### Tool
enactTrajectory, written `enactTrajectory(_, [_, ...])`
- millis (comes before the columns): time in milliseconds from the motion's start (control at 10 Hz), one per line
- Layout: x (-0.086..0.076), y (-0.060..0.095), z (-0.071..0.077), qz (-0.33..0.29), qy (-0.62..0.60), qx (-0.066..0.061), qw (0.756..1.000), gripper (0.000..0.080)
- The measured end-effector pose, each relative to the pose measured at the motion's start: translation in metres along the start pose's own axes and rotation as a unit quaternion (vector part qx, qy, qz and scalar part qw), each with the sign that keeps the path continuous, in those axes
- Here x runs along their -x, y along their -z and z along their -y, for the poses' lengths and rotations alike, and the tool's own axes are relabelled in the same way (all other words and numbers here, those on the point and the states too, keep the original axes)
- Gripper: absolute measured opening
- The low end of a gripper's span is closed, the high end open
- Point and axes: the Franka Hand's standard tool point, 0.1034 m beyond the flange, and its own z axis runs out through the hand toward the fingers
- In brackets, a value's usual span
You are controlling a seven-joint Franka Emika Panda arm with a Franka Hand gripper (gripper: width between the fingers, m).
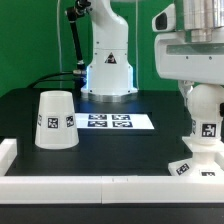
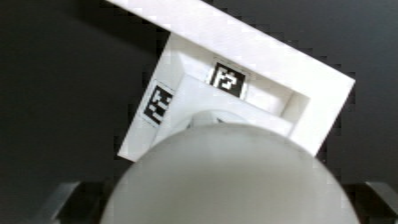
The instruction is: Assemble lamp
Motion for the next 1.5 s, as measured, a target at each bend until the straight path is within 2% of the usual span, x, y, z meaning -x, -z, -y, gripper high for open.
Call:
enactTrajectory(100, [0.0005, -0.0002, 0.0001, 0.0, 0.001, 0.0, 1.0, 0.0577])
enactTrajectory(200, [0.0005, -0.0003, -0.0001, 0.0, 0.027, 0.001, 1.0, 0.0674])
enactTrajectory(300, [0.0, 0.0006, -0.0007, 0.002, 0.079, 0.007, 0.997, 0.0674])
enactTrajectory(400, [0.0001, 0.0013, 0.0005, 0.002, 0.117, 0.006, 0.993, 0.0695])
enactTrajectory(600, [0.001, 0.0013, 0.001, 0.003, 0.232, 0.004, 0.973, 0.0698])
enactTrajectory(800, [0.0005, 0.001, 0.0006, 0.003, 0.292, 0.005, 0.956, 0.0699])
enactTrajectory(1000, [0.0003, 0.0008, 0.0004, 0.003, 0.374, 0.005, 0.927, 0.0699])
enactTrajectory(1100, [0.0006, 0.0004, -0.0001, -0.004, 0.445, 0.015, 0.896, 0.0699])
enactTrajectory(1200, [0.0028, 0.0002, 0.0006, -0.01, 0.52, 0.025, 0.854, 0.0699])
enactTrajectory(1500, [0.0008, 0.0, 0.002, -0.013, 0.666, 0.036, 0.745, 0.0699])
